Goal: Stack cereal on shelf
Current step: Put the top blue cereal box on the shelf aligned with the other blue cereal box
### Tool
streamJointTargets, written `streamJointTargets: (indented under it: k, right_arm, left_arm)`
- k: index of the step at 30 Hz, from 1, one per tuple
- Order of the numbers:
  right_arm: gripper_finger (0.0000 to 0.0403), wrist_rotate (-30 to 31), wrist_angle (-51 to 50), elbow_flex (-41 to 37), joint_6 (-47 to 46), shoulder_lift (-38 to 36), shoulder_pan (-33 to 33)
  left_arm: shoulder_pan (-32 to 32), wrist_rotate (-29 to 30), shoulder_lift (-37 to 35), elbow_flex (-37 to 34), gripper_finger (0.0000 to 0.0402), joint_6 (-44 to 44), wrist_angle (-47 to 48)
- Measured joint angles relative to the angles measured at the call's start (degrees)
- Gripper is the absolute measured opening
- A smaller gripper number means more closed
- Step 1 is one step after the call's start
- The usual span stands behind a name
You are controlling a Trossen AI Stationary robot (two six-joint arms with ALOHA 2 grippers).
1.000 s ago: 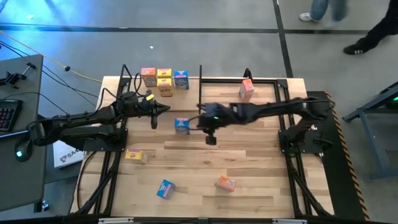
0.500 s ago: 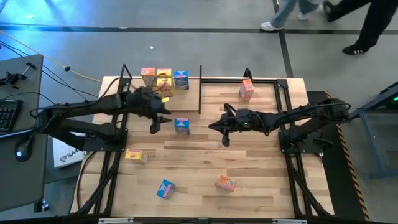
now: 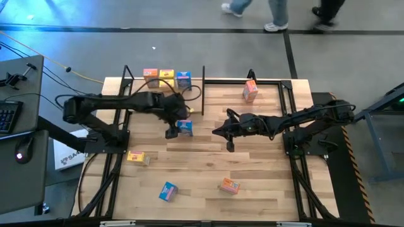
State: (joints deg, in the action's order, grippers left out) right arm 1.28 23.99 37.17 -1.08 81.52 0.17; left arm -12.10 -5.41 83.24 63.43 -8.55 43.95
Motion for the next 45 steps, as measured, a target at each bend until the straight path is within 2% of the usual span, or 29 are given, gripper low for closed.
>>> streamJointTargets:
  k: [3,11,23,31,40,45]
  right_arm:
    - [0.0005,0.02,-0.26,0.0,0.42,0.02,0.0]
    - [0.0005,0.02,-0.65,0.0,1.09,0.02,0.0]
    - [0.0005,0.02,-1.11,0.0,1.09,0.02,0.0]
    - [0.0005,0.02,-1.52,0.0,1.09,0.04,0.0]
    - [0.0005,0.02,-1.74,0.0,1.09,0.04,0.0]
    - [0.0005,0.02,-2.03,0.02,1.09,0.07,0.0]
  left_arm:
    - [0.33,3.35,1.95,0.21,0.031,-1.23,-0.58]
    - [0.4,2.92,4.56,0.21,0.0307,-2.22,-0.5]
    - [0.9,2.76,6.02,0.16,0.0226,-3.62,-2.54]
    - [0.82,0.34,5.86,0.18,0.0192,-5.59,-2.96]
    - [-0.54,-0.05,3.24,0.25,0.0186,-7.19,-2.53]
    - [-2.23,0.18,2.07,4.46,0.0186,-10.04,3.89]
